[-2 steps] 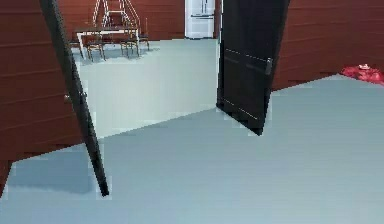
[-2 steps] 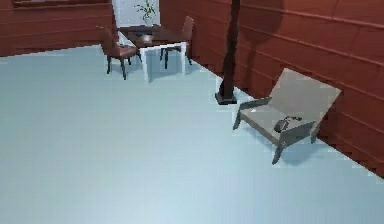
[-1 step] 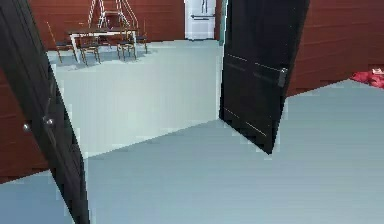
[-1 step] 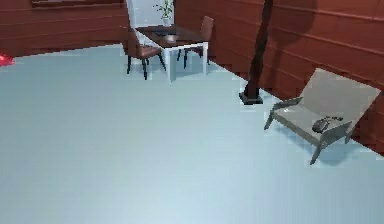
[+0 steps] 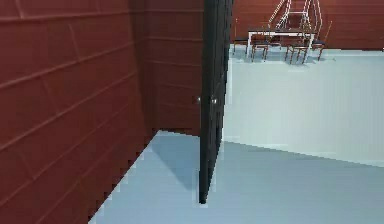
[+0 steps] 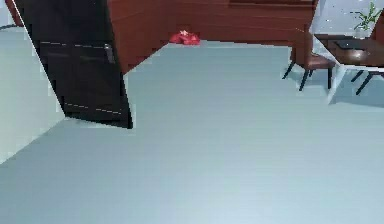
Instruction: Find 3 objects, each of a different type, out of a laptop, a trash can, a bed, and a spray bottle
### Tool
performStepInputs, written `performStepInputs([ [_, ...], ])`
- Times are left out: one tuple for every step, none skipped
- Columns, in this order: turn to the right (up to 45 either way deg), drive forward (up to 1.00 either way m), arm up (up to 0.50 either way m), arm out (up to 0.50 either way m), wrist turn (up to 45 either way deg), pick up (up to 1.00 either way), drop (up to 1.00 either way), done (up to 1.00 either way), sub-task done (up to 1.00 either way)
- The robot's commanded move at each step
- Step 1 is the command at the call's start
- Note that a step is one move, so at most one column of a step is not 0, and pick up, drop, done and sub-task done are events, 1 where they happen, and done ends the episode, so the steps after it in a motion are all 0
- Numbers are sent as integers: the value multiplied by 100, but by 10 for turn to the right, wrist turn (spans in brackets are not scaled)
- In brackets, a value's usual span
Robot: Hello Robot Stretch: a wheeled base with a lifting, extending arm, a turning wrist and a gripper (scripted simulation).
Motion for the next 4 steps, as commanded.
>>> performStepInputs([
  [-450,0,0,0,0,0,0,0,0],
  [-450,0,0,0,0,0,0,0,0],
  [-120,0,0,0,0,0,0,0,0],
  [0,0,0,0,0,0,0,0,100],
])
